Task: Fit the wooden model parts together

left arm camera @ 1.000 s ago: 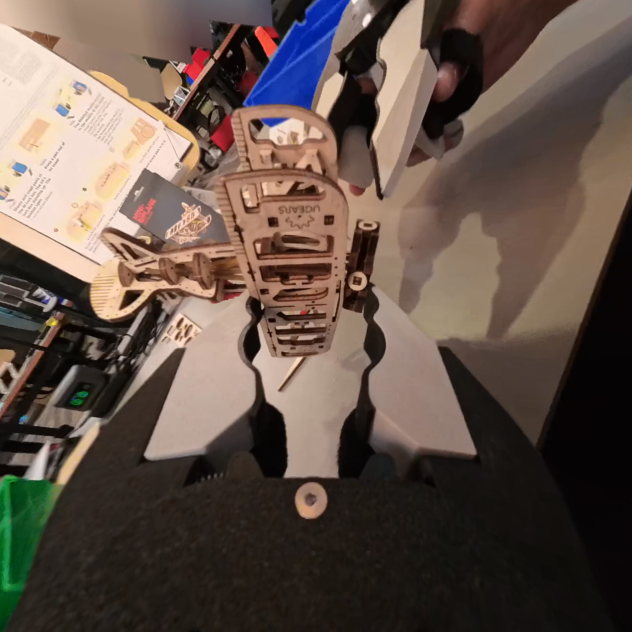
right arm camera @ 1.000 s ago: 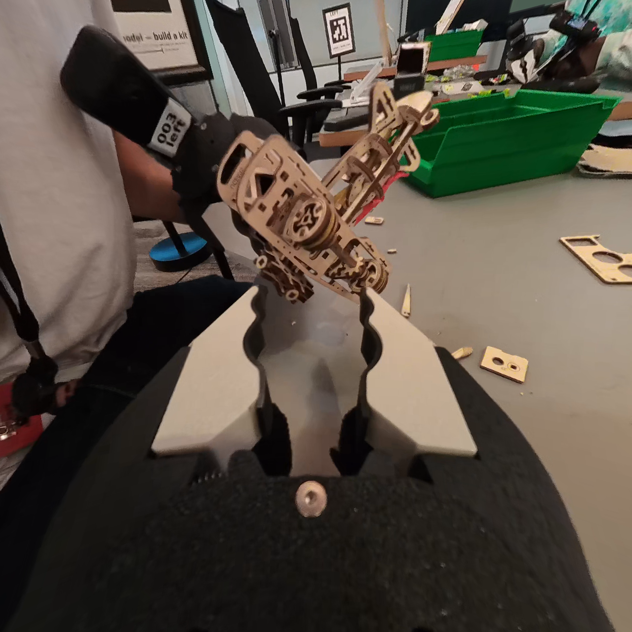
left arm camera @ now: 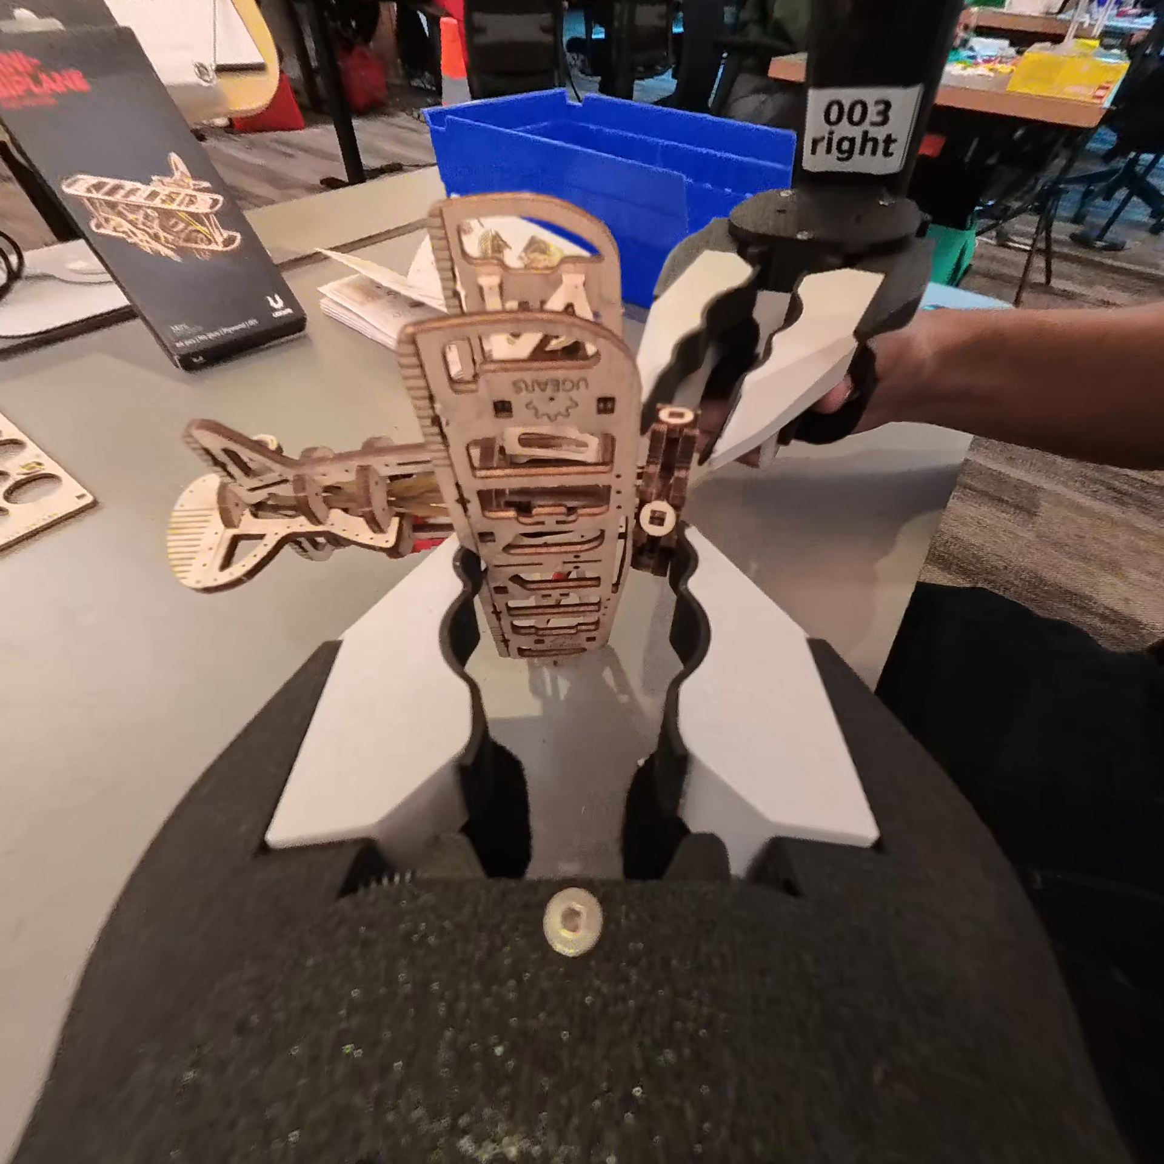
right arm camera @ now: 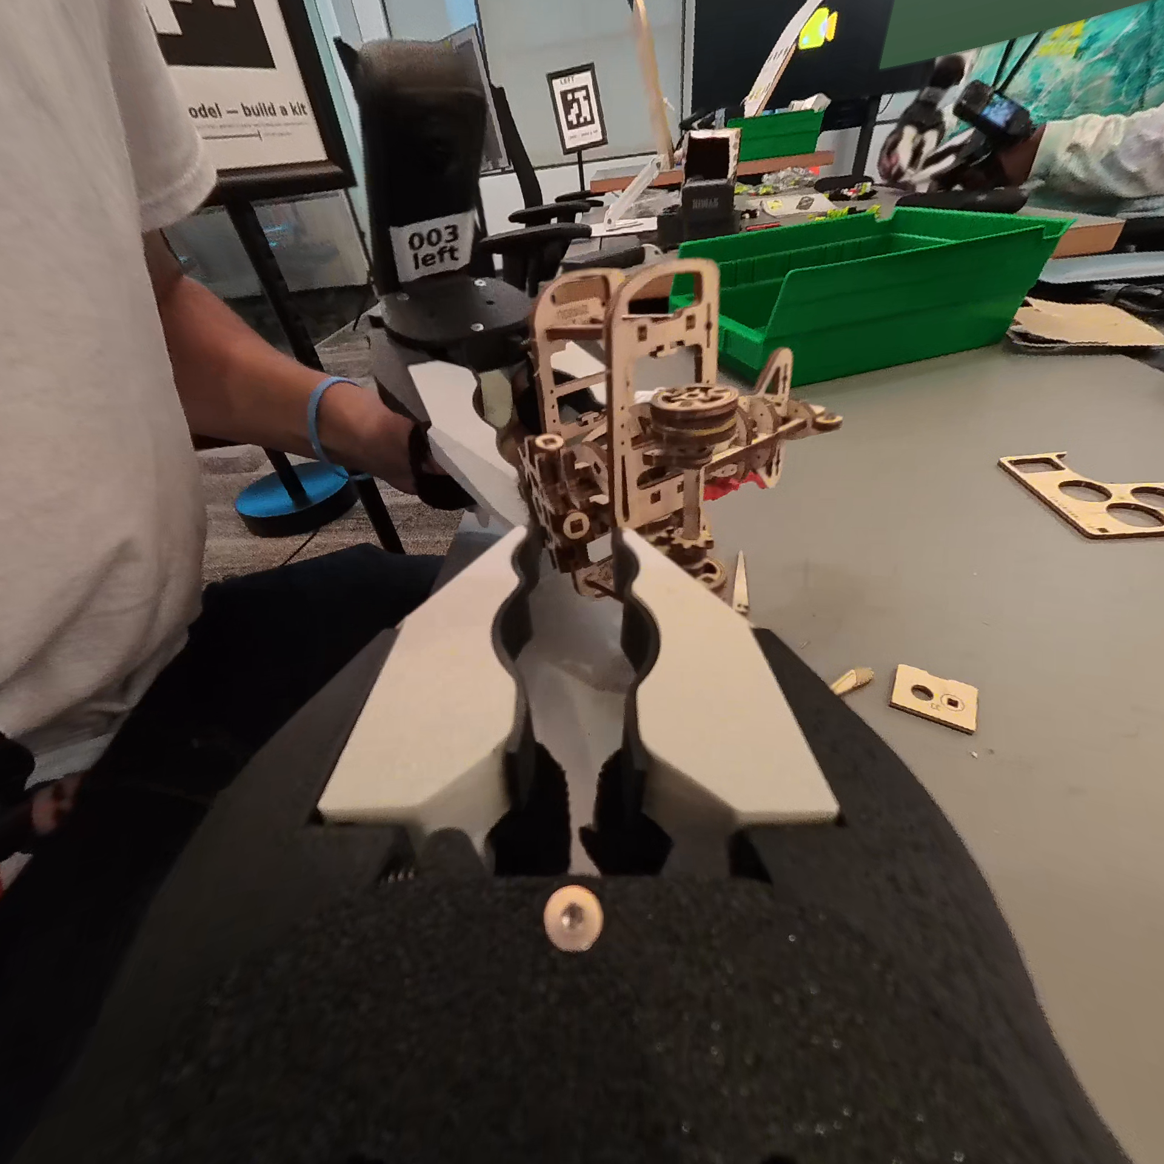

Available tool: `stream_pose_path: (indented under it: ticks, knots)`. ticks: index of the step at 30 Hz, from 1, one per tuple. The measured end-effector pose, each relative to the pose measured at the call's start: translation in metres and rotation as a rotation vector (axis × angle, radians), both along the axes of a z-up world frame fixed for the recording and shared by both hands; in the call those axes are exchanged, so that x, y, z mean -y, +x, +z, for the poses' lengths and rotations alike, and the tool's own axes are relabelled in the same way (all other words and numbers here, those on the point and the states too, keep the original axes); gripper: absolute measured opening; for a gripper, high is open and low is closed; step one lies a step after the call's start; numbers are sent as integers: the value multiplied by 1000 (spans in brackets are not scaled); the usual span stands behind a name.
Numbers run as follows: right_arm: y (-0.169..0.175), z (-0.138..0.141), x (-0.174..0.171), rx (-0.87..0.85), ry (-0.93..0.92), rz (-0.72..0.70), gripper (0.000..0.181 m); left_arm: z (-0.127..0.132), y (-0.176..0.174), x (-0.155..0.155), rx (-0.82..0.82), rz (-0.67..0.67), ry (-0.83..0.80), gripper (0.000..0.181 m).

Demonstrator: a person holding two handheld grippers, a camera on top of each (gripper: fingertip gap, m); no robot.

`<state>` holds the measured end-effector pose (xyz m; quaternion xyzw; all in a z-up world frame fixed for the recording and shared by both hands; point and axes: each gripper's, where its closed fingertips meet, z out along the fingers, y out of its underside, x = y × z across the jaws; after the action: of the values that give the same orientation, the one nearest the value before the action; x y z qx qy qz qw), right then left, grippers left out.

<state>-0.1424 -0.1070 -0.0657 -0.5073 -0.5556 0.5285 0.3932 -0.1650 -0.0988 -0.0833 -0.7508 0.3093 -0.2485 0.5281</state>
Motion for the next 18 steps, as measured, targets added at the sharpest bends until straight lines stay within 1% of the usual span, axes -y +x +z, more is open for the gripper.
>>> stream_pose_path:
  ticks: [2, 6, 9, 15, 18]
  knots:
    - [-2, -3, 1, 11, 18, 5, 16, 0, -1, 0, 14, -2, -6, 58]
    - [-5, -2, 3, 3, 13, 20, 13, -4, -1, 1, -19, -10, -11, 58]
    - [-5, -6, 4, 22, 23, 29, 11, -9, -1, 1, -39, -18, -20, 58]
    - [-1, -15, 10, 78, -10, 103, 9, -18, 2, 6, -111, -95, -65, 58]
    - [1, -14, 12, 85, -44, 134, 9, -17, 4, 7, -126, -121, -72, 58]
